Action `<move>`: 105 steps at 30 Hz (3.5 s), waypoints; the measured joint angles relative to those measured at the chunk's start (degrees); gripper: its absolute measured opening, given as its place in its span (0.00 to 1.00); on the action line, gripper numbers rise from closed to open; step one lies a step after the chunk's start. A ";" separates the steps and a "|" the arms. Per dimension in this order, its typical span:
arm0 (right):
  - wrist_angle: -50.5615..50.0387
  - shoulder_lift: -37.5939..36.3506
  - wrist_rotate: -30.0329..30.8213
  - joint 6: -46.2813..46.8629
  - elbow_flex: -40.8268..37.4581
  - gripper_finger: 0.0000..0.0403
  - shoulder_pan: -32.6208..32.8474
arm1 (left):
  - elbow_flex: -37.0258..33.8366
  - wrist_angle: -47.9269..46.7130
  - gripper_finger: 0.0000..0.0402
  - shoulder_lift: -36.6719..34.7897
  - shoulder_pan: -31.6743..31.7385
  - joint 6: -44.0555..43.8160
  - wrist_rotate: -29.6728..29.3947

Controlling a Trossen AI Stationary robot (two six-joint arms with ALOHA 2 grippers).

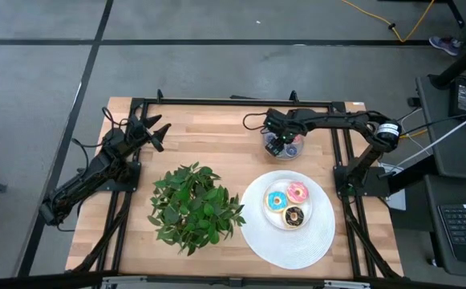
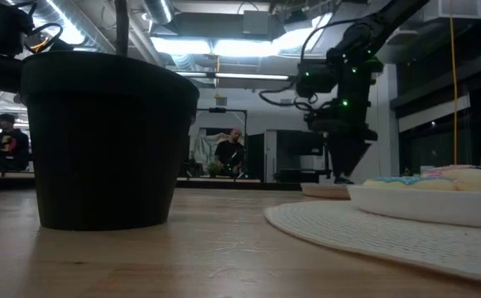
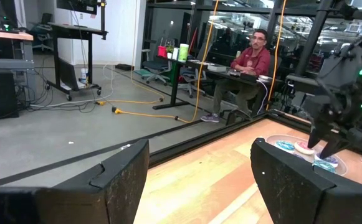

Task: Pick & Place donuts
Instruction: Return to Home Position

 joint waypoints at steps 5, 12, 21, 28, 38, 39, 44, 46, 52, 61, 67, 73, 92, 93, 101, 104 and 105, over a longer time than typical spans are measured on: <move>0.75 0.00 -1.85 -0.67 3.81 0.56 -0.02 | 0.00 0.01 0.67 0.00 -0.01 -0.02 0.01; 4.95 0.00 -3.49 -4.68 8.44 0.76 -0.02 | 0.02 0.01 0.67 0.00 -0.01 0.00 0.01; 20.73 -0.02 -2.57 -15.27 13.99 0.86 -1.23 | 0.02 -0.01 0.67 0.02 0.00 -0.02 0.00; 29.49 -0.04 -2.47 -19.93 18.54 0.87 -3.37 | 0.01 0.00 0.67 0.00 0.00 -0.01 -0.01; 38.90 1.06 -2.51 -21.07 25.44 0.87 -5.82 | 0.01 0.01 0.67 0.00 0.01 0.02 0.01; 40.45 1.40 -2.51 -21.07 25.65 0.87 -6.11 | 0.00 0.01 0.67 0.00 0.01 0.00 0.01; 46.77 2.14 -2.60 -21.21 25.66 0.87 -8.47 | 0.00 0.01 0.67 0.00 0.01 -0.02 -0.01; 47.68 2.14 -2.60 -21.14 25.66 0.87 -9.80 | 0.01 0.01 0.67 0.00 0.01 0.00 0.00; 52.91 1.83 -2.56 -16.88 22.55 0.87 -14.29 | 0.00 0.01 0.67 0.00 0.01 -0.02 -0.01; 58.69 -3.72 -2.67 -15.03 8.98 0.87 -16.92 | 0.02 -0.01 0.67 0.00 -0.01 0.02 0.01; 58.96 -9.57 -2.50 -16.59 -2.22 0.87 -17.00 | 0.00 0.00 0.67 0.01 0.00 -0.02 0.00; 59.04 -16.33 -2.58 -14.49 -12.69 0.87 -17.03 | 0.00 0.01 0.67 0.01 0.01 0.01 -0.01; 65.85 -44.13 0.59 -7.50 -40.03 0.87 -24.94 | 0.02 0.01 0.67 0.02 0.01 0.00 0.01; 65.82 -45.30 0.60 -7.48 -41.01 0.87 -25.04 | 0.00 0.01 0.67 0.01 0.00 0.00 -0.01; 65.83 -51.99 0.57 -7.48 -47.39 0.87 -25.16 | 0.02 -0.01 0.67 0.02 0.01 0.00 -0.01; 66.01 -54.20 0.57 -7.42 -49.53 0.87 -25.16 | 0.00 -0.01 0.67 0.02 0.01 0.00 -0.01; 65.94 -54.90 0.56 -7.30 -50.08 0.87 -25.16 | 0.00 0.01 0.67 0.00 -0.01 0.00 -0.01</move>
